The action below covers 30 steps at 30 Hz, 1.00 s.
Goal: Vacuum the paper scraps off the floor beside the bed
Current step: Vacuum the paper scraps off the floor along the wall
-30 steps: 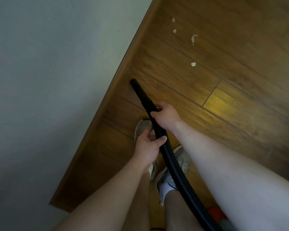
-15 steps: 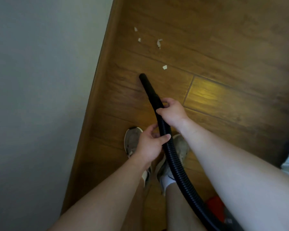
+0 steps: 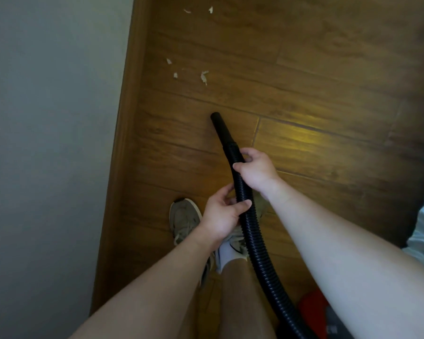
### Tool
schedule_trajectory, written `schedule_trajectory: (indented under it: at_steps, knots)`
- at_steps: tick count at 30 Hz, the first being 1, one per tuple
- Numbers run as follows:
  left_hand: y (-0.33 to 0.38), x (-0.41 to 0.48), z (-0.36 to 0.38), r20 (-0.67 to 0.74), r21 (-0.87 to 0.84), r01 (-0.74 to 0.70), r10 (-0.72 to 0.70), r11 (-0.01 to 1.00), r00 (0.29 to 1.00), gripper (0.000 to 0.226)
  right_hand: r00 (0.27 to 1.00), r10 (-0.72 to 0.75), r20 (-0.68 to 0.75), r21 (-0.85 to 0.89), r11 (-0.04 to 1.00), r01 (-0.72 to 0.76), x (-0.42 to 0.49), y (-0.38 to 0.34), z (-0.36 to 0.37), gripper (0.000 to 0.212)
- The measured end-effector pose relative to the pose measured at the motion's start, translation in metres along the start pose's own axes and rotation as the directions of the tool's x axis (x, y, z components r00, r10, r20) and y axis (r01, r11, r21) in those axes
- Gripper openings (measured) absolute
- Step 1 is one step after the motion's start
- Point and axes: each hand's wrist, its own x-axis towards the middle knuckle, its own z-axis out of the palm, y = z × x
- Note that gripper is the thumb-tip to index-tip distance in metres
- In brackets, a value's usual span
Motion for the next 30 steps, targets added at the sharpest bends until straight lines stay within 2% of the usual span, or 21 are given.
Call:
schedule_trajectory:
  at_steps: [12, 16, 23, 30]
  knots:
    - [0.028, 0.017, 0.025, -0.069, 0.015, 0.01, -0.009, 1.0, 0.998, 0.063, 0.999, -0.029, 0.036, 0.007, 1.0, 0.029, 0.018, -0.021, -0.031, 0.052]
    - [0.047, 0.024, 0.023, -0.096, 0.037, -0.021, 0.025, 0.999, 0.995, 0.06, 0.998, -0.035, 0.047, 0.015, 0.999, 0.034, 0.029, -0.043, -0.029, 0.05]
    - [0.071, 0.038, 0.018, -0.114, 0.012, 0.001, 0.0, 1.0, 0.993, 0.06, 0.999, 0.018, 0.044, -0.035, 0.999, -0.017, 0.047, -0.075, -0.026, 0.051]
    - [0.094, 0.052, 0.006, -0.137, 0.03, 0.0, 0.004, 1.0, 0.991, 0.06, 1.0, -0.017, 0.024, -0.071, 0.997, 0.019, 0.058, -0.105, -0.016, 0.051]
